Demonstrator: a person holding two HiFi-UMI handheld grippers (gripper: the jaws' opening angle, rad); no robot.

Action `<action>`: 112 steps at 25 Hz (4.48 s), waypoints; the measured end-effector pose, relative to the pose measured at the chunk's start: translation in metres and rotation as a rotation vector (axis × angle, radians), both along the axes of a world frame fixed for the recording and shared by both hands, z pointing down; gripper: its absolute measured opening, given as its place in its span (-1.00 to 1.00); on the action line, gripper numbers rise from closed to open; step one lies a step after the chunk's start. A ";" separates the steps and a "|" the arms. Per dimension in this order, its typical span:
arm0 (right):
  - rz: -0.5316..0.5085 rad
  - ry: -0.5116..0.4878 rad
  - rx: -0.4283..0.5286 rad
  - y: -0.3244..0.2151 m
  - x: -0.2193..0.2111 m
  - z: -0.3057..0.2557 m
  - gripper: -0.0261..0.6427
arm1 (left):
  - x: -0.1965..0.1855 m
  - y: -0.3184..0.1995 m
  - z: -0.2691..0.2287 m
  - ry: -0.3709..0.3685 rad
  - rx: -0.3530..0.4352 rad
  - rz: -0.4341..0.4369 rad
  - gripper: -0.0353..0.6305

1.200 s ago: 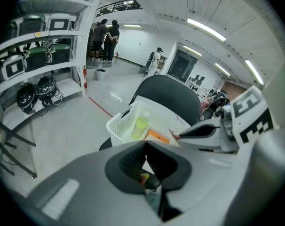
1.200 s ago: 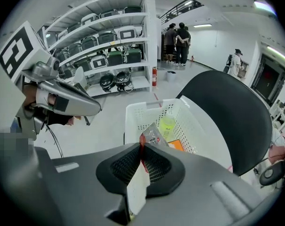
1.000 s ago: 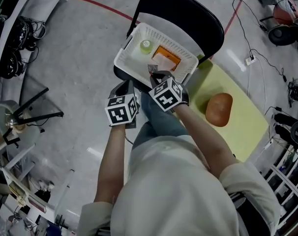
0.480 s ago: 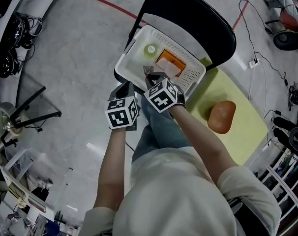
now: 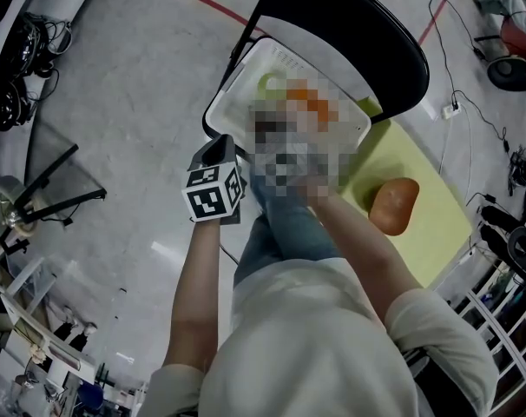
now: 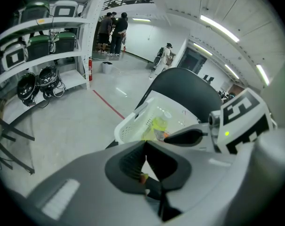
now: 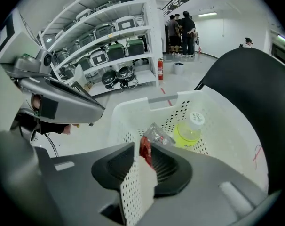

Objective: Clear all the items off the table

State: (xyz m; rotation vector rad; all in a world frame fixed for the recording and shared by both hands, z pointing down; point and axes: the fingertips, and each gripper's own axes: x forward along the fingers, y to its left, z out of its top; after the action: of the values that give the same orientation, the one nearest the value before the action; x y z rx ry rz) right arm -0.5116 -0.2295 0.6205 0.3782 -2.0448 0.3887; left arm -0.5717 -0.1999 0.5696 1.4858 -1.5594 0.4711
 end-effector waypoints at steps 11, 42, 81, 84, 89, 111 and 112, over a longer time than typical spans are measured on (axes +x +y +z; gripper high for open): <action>0.010 -0.004 -0.024 0.009 0.002 0.000 -0.39 | -0.002 0.004 -0.003 0.005 0.009 -0.006 -0.87; 0.093 -0.054 0.168 0.048 0.057 -0.084 -0.92 | 0.042 0.048 -0.069 -0.029 0.120 0.040 -0.87; 0.243 -0.083 0.264 0.170 0.180 -0.147 -0.92 | 0.142 0.178 -0.116 -0.002 0.190 0.177 -0.87; 0.297 -0.067 0.260 0.169 0.198 -0.146 -0.92 | 0.155 0.174 -0.114 0.011 0.183 0.223 -0.87; 0.388 -0.048 0.264 0.168 0.233 -0.144 -0.92 | 0.182 0.165 -0.114 0.016 0.183 0.312 -0.87; 0.680 0.035 0.198 0.198 0.461 -0.106 -0.92 | 0.378 0.149 -0.082 0.033 0.121 0.524 -0.87; 0.690 0.038 0.192 0.199 0.470 -0.102 -0.92 | 0.387 0.149 -0.078 0.027 0.118 0.531 -0.87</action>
State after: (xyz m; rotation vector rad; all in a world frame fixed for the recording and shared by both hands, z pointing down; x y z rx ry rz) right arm -0.0412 -0.0305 0.5187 1.2089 -1.8712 0.5888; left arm -0.1849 -0.0513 0.4917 1.9956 -1.1738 0.6640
